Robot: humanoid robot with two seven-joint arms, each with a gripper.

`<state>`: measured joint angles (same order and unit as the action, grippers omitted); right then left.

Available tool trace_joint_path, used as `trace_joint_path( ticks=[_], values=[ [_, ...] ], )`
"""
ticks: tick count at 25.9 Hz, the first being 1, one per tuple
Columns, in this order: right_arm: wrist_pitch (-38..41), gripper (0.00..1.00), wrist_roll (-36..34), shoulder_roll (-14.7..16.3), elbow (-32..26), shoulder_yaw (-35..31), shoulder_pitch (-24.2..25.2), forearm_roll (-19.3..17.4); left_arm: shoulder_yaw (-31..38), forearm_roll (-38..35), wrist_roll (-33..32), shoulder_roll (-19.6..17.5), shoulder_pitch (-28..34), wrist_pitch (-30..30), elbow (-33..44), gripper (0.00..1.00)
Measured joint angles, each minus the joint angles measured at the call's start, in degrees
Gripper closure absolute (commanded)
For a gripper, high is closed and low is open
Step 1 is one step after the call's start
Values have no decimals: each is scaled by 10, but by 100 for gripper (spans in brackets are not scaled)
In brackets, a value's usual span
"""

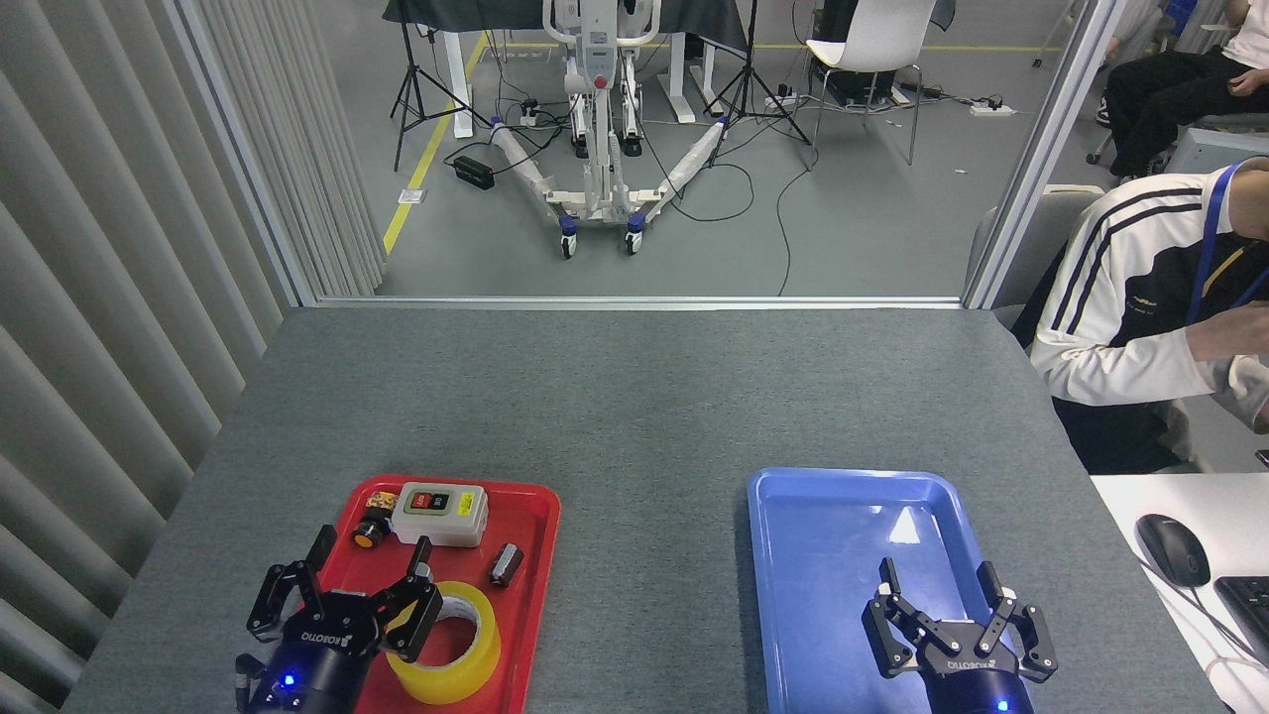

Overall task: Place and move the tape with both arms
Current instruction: 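Lower the left gripper onto the yellow tape roll in the red tray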

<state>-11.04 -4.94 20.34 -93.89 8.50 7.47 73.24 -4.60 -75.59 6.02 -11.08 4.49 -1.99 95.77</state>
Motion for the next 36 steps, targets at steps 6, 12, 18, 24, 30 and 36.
trace_joint_path(
  ticks=[6,12,18,24,30,36],
  values=[
    [-1,0,1,4,0,-1,-3,2,6,7,-1,-3,2,0,1,1],
    [1,0,3,7,-1,-1,-2,2,7,18,-5,-3,8,-3,15,1],
    [10,0,6,8,-2,-1,4,2,7,25,-9,-9,1,-6,24,1],
    [12,0,-2,10,-2,-1,6,4,-10,60,-57,-36,-27,-12,27,1],
    [13,0,-4,10,-1,-2,7,4,-51,71,-279,-74,-100,-12,21,1],
    [13,0,-4,9,0,-12,7,8,-74,73,-443,-60,-143,-14,10,1]
  ],
)
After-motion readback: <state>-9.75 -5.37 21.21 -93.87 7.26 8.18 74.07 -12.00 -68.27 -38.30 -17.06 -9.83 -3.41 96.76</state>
